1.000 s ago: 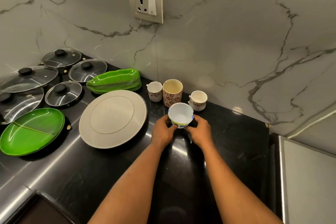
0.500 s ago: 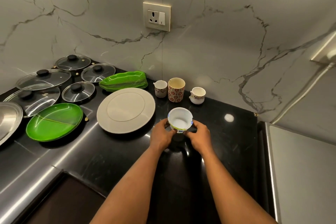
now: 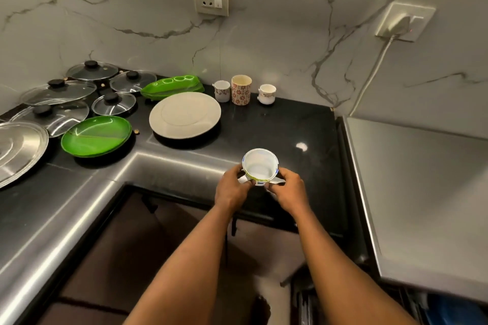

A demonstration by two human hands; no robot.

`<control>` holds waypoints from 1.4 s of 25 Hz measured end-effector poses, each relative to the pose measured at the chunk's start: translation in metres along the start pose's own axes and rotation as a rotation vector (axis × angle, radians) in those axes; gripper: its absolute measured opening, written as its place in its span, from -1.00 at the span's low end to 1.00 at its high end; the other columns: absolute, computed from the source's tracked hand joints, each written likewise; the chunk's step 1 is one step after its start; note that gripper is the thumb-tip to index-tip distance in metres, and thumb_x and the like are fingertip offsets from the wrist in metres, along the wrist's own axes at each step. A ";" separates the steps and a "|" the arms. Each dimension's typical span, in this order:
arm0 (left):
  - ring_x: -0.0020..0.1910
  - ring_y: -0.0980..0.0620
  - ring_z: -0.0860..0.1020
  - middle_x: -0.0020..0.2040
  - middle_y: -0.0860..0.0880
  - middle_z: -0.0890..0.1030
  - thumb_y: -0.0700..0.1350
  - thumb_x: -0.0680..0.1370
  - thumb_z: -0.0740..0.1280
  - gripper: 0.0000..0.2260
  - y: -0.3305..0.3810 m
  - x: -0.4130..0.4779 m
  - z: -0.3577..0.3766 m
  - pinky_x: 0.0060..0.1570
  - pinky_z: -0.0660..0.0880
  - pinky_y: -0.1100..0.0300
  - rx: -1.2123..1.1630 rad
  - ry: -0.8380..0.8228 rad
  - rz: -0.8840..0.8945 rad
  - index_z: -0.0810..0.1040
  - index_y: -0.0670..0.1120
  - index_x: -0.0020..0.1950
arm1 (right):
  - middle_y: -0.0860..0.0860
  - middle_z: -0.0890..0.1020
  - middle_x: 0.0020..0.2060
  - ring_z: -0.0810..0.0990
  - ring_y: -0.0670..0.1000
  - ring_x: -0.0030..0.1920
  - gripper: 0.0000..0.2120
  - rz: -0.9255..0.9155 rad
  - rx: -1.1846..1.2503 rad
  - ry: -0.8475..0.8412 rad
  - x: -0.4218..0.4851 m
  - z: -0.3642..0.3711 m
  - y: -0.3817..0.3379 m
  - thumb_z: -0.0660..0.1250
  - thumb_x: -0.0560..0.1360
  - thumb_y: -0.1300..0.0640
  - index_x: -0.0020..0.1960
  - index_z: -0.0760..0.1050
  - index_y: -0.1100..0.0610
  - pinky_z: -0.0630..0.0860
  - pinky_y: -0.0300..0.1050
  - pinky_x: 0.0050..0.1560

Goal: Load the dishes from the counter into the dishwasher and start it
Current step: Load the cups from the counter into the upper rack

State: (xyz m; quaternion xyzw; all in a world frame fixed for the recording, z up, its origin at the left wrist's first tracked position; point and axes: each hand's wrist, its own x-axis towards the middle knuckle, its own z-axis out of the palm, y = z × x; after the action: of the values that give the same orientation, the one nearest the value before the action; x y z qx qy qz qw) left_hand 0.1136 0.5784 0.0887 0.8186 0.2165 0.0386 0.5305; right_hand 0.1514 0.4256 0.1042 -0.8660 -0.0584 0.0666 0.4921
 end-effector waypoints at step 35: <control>0.13 -0.04 0.61 0.11 0.00 0.65 0.01 0.44 0.49 -0.55 -0.085 -0.511 0.169 0.07 0.58 -0.17 -0.098 -0.251 -0.113 0.53 -0.10 0.27 | 0.04 0.65 0.07 0.63 0.07 0.09 -0.53 0.179 0.094 -0.078 -0.497 -0.183 0.192 0.48 0.37 0.39 0.26 0.54 0.25 0.58 -0.02 0.12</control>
State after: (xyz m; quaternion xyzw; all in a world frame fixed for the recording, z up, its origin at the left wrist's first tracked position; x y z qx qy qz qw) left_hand -0.3252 0.2617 0.0248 0.7768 0.1920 -0.0835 0.5940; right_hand -0.2991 0.0906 0.0605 -0.8406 0.0032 0.1467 0.5214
